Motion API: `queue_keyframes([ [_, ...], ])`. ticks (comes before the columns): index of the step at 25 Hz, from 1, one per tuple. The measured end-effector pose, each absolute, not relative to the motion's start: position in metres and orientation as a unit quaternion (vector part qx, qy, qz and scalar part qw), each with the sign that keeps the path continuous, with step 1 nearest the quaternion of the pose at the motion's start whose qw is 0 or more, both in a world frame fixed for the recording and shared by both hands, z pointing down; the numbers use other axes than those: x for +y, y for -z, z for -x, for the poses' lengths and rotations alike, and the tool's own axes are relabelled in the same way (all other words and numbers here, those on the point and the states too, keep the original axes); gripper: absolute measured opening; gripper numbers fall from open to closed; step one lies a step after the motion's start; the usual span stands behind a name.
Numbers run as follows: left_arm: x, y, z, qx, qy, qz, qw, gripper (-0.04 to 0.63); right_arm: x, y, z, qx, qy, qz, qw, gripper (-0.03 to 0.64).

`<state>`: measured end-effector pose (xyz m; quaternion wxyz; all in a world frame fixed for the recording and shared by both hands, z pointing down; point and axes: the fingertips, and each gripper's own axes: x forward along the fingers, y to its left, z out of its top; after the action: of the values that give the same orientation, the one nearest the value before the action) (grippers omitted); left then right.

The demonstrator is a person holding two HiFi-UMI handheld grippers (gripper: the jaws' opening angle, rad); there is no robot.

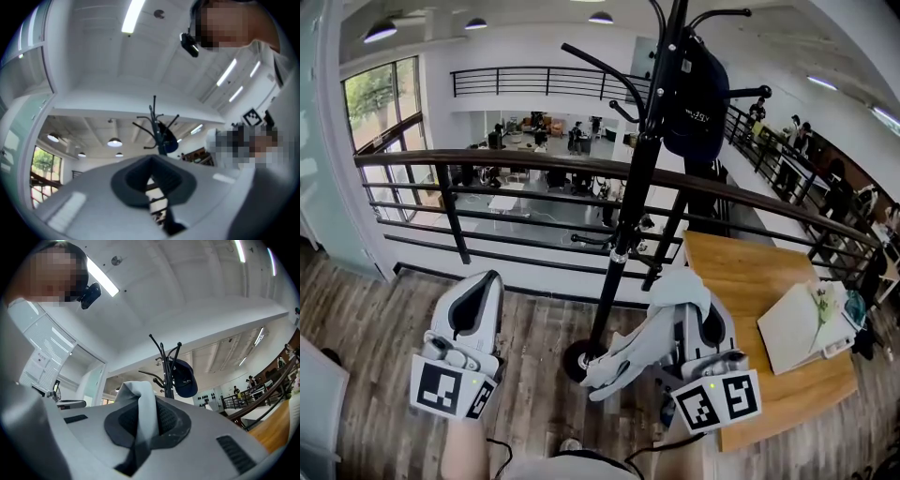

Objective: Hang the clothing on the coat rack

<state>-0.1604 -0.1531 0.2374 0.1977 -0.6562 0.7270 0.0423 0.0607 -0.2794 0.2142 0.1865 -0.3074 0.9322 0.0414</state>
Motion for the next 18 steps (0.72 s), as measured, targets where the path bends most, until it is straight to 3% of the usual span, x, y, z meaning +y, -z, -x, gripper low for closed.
queue_keyframes([
  [18,-0.24,-0.251,0.192,0.706,-0.048,0.681,0.19,0.006,-0.349,-0.183,-0.025,0.93,-0.058,0.311,0.185,0.006],
])
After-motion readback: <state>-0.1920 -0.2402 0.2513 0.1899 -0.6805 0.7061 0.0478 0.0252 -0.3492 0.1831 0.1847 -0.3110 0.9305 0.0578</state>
